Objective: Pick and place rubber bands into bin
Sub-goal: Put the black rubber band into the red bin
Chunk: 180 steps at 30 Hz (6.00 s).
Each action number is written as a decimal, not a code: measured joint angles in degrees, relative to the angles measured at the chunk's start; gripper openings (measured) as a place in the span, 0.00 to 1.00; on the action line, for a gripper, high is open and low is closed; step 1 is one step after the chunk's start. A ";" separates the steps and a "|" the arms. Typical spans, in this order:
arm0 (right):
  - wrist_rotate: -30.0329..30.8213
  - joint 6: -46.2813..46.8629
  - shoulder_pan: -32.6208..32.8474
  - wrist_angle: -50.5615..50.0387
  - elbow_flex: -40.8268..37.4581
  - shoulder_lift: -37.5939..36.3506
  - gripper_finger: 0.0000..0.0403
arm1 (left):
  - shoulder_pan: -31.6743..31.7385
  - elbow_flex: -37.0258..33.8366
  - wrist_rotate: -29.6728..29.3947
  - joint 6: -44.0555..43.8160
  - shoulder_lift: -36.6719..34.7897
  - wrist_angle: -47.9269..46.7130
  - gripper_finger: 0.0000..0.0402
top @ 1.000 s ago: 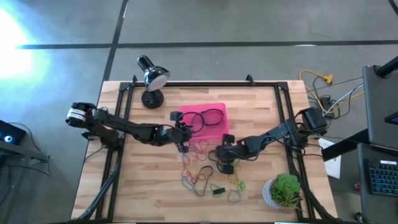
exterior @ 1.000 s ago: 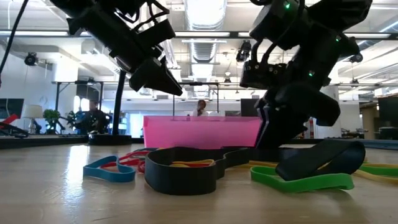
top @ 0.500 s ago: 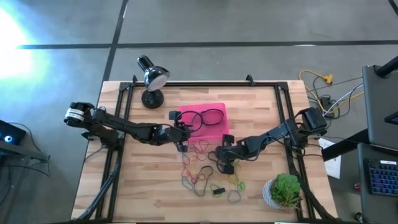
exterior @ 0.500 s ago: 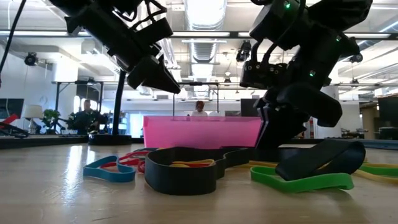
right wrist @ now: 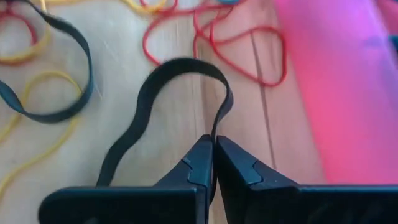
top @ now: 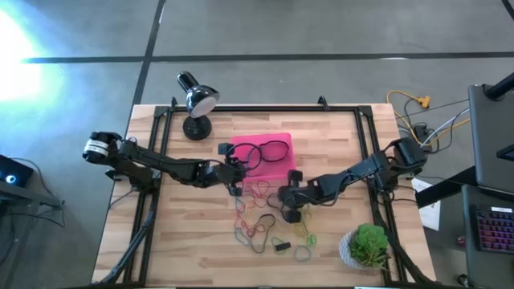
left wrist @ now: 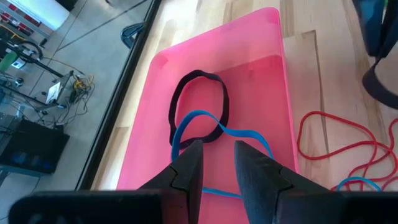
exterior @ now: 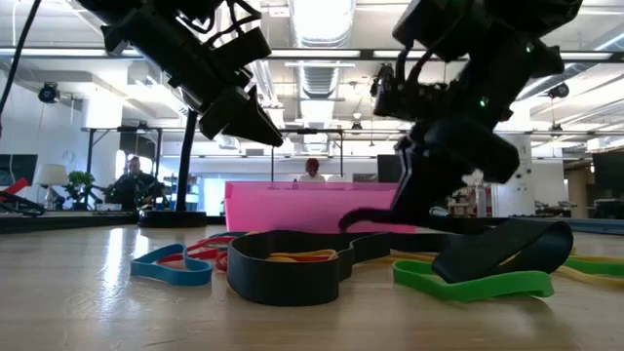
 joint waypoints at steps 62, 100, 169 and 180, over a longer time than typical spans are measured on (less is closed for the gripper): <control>8.65 -27.11 -20.63 13.05 0.00 -6.55 0.24 | -0.04 -0.09 0.08 -1.29 0.00 0.01 0.19; -14.56 -13.14 1.72 17.93 -4.00 -11.35 0.18 | -7.19 -0.17 40.17 -7.75 8.36 5.17 0.19; -11.73 -12.14 0.62 14.10 4.72 9.11 0.35 | -10.93 -5.51 33.51 -16.50 -5.46 -6.99 0.19; -12.36 -11.63 0.63 12.84 4.41 9.17 0.21 | -10.93 -5.55 33.29 -16.48 -5.46 -6.99 0.19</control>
